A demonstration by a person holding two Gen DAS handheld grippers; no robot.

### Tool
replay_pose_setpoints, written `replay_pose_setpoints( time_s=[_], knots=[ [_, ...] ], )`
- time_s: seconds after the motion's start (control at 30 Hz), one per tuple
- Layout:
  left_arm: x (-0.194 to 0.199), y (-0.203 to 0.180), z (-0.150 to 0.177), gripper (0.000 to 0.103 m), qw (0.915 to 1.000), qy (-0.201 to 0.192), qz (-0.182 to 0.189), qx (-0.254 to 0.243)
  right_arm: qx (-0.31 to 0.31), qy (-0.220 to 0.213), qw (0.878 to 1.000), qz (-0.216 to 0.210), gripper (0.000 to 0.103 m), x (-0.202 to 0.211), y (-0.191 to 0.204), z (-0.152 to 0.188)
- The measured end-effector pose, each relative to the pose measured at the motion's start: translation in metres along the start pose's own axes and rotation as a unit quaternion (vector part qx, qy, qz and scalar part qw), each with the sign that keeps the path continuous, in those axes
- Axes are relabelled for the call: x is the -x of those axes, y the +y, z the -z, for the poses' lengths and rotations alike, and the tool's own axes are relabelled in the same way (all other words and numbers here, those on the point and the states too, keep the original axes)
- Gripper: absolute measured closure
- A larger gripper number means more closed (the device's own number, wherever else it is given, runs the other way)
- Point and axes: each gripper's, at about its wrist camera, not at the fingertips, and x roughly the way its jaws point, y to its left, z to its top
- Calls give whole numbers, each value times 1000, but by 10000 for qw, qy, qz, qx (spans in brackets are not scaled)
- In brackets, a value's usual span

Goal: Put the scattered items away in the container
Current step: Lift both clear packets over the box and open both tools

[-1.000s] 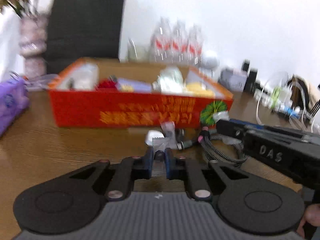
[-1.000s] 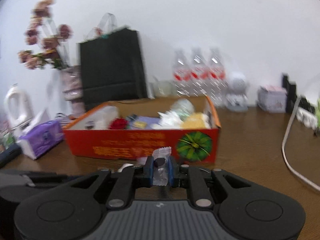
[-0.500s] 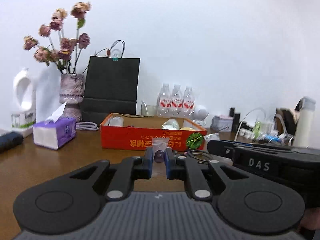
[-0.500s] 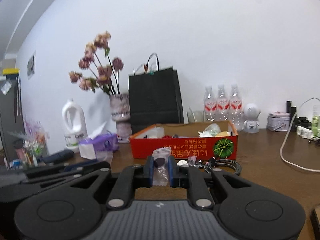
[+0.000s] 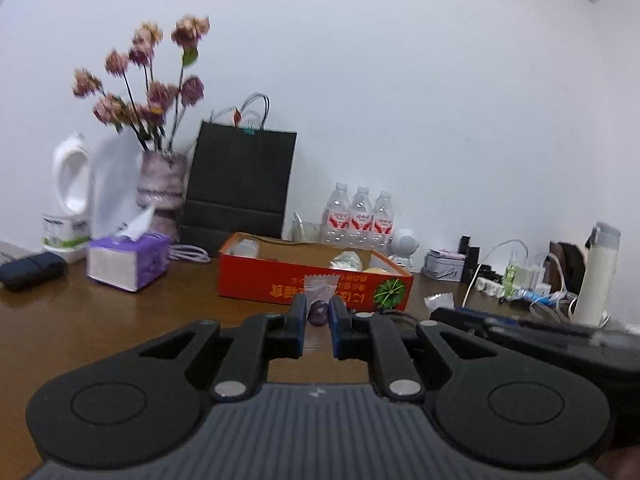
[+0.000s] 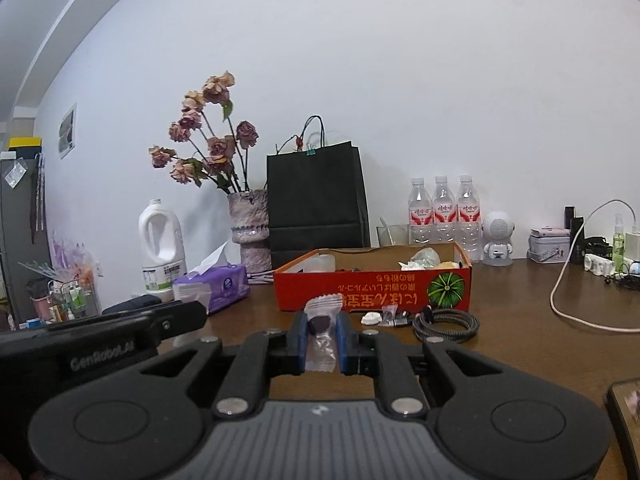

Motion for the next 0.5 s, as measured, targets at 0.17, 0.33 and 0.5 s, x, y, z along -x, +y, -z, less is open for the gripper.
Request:
replay_pose_setpoints(
  time_s=[0.17,0.33,0.5],
  knots=[
    [-77,16,-53,90,9989,178,364,252,-36,-33,9999,136,89,-61,-20,-45],
    [-186,20,-115,90,9990,93,409,-127,-309,-51,9992,244,89,-159,-58,-125],
    [-306,26,-178,90,9926,1073,506,-267,-371,792,9960,186,89,-257,-101,-209]
  ],
)
